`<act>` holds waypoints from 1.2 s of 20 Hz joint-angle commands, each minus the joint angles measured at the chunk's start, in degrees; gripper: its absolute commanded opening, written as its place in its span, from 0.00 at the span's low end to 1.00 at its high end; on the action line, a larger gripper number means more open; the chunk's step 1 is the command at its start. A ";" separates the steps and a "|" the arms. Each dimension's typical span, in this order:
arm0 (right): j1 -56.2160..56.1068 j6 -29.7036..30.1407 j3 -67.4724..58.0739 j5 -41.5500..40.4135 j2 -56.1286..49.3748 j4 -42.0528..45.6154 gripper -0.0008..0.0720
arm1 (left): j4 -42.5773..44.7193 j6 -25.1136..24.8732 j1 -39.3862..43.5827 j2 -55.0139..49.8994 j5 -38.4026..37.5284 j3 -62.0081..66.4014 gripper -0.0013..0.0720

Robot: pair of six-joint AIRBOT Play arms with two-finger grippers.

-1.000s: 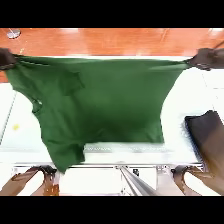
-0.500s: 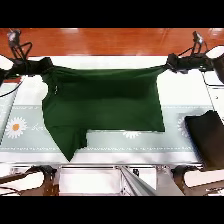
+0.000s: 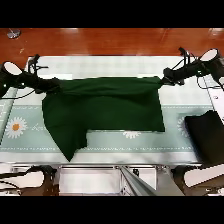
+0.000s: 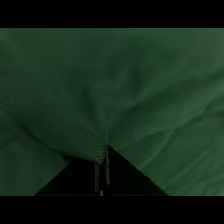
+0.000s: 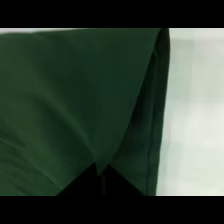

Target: Fold the shirts.

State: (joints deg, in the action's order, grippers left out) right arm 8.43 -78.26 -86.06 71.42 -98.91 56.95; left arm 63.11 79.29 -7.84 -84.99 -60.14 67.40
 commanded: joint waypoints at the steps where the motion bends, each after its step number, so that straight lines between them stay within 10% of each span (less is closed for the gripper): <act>1: -0.04 -0.85 0.85 2.73 -0.81 2.27 0.19 | 3.39 -0.07 -0.50 -1.33 -4.24 -0.87 0.10; 2: -0.09 -1.62 0.83 3.02 -0.92 1.79 0.71 | 3.50 -0.07 -0.50 -1.29 -4.37 -0.83 0.46; 3: -0.02 -1.46 0.81 3.78 -0.83 1.55 0.86 | 4.07 0.28 -0.50 -1.31 -5.84 -0.15 0.96; 9: 6.29 -1.44 2.73 16.11 4.76 13.55 0.86 | 11.93 3.10 -6.62 3.48 -19.61 -1.70 0.97; 18: 13.90 7.28 41.83 -1.46 32.70 -4.61 0.86 | -3.91 -6.67 -27.69 25.33 -11.91 -38.51 0.97; 24: 12.46 7.67 48.33 -3.34 34.69 -5.75 0.86 | -12.83 -9.27 -23.04 26.45 -7.32 -44.50 0.97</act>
State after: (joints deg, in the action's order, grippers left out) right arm 21.12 -71.35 -40.93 69.71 -65.63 53.10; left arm 54.59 71.61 -32.53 -59.40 -69.89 26.30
